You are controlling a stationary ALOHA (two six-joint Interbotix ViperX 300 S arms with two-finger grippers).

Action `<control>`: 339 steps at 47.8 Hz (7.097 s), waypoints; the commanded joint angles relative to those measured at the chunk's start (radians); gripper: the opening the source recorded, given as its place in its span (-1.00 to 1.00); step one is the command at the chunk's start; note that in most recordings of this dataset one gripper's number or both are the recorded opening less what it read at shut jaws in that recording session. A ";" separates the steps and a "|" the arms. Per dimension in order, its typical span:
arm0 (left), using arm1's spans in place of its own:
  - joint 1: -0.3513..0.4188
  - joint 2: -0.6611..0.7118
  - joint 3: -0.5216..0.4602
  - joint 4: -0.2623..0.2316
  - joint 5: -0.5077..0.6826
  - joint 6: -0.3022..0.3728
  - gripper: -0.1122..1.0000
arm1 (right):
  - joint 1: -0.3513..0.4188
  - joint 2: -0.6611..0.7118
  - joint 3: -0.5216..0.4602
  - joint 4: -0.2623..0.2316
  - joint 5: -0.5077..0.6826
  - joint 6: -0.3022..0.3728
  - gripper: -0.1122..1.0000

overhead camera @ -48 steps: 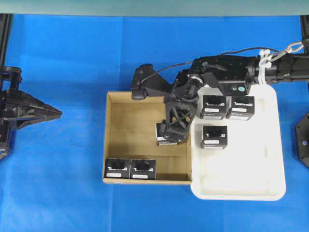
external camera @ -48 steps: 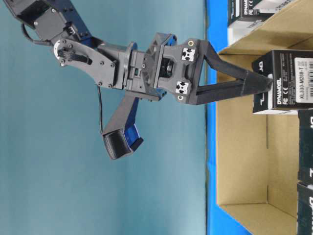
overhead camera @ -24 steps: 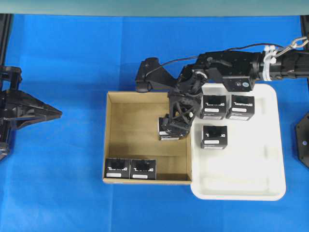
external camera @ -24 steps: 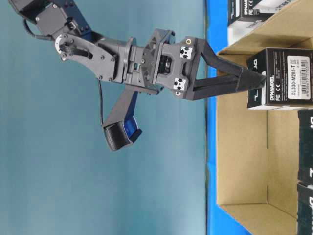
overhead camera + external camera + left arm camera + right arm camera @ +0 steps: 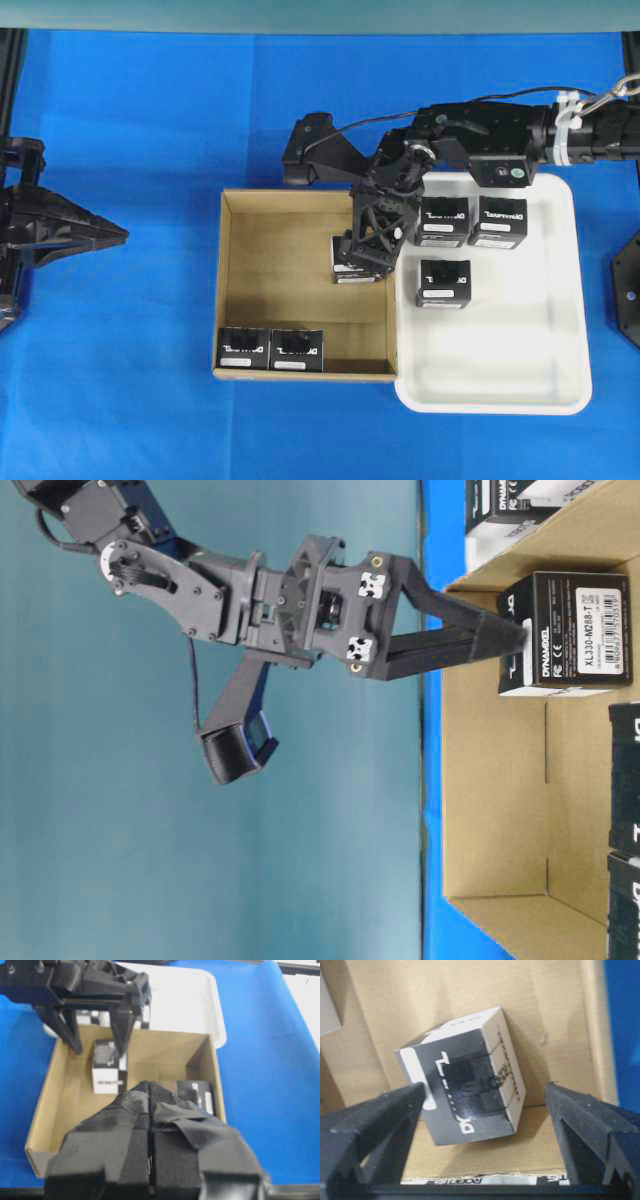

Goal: Pick the box from inside the cardboard box.
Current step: 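Lift the package and carry it right onto the white tray, then open the right gripper to release the package on the tray, then move the right gripper back into the box and grasp another package, then lift the second package and carry it to the tray's right side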

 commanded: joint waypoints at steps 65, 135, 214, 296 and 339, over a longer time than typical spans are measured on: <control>-0.002 -0.011 -0.037 0.002 -0.005 -0.002 -0.93 | 0.075 -0.227 -0.591 -0.178 0.692 0.100 0.96; -0.029 -0.012 -0.044 0.002 -0.005 -0.003 -0.93 | 0.170 -0.014 -0.337 -0.268 0.420 -0.014 0.96; -0.029 -0.008 -0.048 0.003 -0.005 -0.003 -0.93 | 0.143 0.054 -0.029 -0.281 -0.034 -0.040 0.95; -0.031 -0.014 -0.052 0.002 -0.005 -0.005 -0.93 | 0.112 -0.503 -0.081 -0.272 0.460 0.120 0.31; -0.034 -0.014 -0.061 0.002 -0.006 -0.005 -0.93 | 0.178 -0.692 0.445 -0.252 0.241 0.163 0.31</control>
